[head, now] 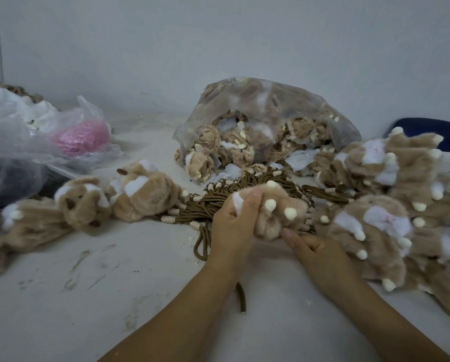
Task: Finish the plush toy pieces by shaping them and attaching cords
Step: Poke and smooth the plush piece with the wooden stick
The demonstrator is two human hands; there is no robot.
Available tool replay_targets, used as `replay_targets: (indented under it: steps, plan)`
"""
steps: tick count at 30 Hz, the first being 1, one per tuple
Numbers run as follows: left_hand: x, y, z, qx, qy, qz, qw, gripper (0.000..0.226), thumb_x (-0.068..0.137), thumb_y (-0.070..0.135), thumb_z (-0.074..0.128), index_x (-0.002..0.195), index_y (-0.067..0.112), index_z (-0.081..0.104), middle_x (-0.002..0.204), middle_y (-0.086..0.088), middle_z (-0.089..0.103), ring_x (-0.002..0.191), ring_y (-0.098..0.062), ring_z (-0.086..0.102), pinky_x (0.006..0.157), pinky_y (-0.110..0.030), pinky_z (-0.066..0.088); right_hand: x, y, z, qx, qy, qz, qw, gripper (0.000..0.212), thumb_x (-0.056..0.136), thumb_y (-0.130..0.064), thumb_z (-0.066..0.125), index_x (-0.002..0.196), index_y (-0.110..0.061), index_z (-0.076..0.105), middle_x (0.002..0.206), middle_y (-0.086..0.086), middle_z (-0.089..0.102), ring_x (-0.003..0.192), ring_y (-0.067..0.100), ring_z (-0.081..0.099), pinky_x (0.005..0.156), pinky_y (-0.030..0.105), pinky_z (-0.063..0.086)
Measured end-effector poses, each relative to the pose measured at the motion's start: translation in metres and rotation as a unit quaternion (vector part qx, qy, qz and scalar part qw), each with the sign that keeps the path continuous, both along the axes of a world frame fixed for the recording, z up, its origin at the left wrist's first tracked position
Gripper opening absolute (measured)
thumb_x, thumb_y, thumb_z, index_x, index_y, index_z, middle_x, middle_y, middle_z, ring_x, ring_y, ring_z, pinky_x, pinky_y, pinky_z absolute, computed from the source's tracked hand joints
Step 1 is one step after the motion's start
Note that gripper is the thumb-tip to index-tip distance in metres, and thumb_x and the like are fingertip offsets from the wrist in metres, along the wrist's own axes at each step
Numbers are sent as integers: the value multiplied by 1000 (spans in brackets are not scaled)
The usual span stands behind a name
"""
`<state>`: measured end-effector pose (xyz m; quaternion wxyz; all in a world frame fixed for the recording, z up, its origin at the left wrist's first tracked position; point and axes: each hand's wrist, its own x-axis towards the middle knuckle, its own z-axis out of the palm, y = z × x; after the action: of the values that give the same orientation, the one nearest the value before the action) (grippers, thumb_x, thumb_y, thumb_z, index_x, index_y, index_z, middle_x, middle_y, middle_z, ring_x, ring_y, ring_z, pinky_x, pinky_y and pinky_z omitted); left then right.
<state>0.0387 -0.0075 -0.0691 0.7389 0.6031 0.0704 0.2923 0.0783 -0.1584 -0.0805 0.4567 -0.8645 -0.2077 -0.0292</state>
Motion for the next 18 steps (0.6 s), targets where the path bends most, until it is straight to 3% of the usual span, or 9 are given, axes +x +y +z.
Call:
replay_targets:
  steps: [4,7,10,11,15,18]
  plan:
    - [0,3,-1,-6,-6,19,1000,42,78,58,63,95,21,73,92,1,76,82,-7,69,67,-20,53,3,-6,-2,-15,3,-8,1000,81,66,-76,44,73,4,57,58,12,48,52,8,40,46,19,31]
    - [1,4,-2,0,-5,39,999,54,70,70,62,94,23,73,86,1,73,70,-7,64,59,-23,49,6,-7,-3,-2,11,-18,1000,79,66,-77,45,68,1,53,57,5,45,48,9,39,43,19,30]
    - [2,2,-3,-14,-12,28,999,52,67,68,66,92,22,72,96,-5,74,90,-19,71,78,-37,58,7,-6,-4,-3,10,-19,1000,80,64,-80,43,64,0,46,55,1,40,48,10,37,44,22,29]
    - [2,2,-2,-15,-11,24,1000,52,67,67,67,92,22,72,97,-6,74,91,-20,71,79,-37,58,7,-7,-3,-9,4,-16,1000,77,64,-80,43,61,-3,45,53,0,40,48,10,37,43,22,29]
    - [0,4,-4,0,-2,25,1000,55,68,69,64,90,19,70,77,4,68,60,0,58,54,-16,44,8,-11,1,-17,-19,-17,1000,66,66,-77,47,52,-14,34,47,-3,32,42,8,32,40,20,27]
    - [1,6,-3,28,1,17,999,45,79,62,60,94,21,71,96,-2,71,80,-5,66,68,-23,51,11,-14,1,-36,-38,-16,998,71,67,-77,46,56,-8,36,47,-2,33,43,8,32,42,22,27]
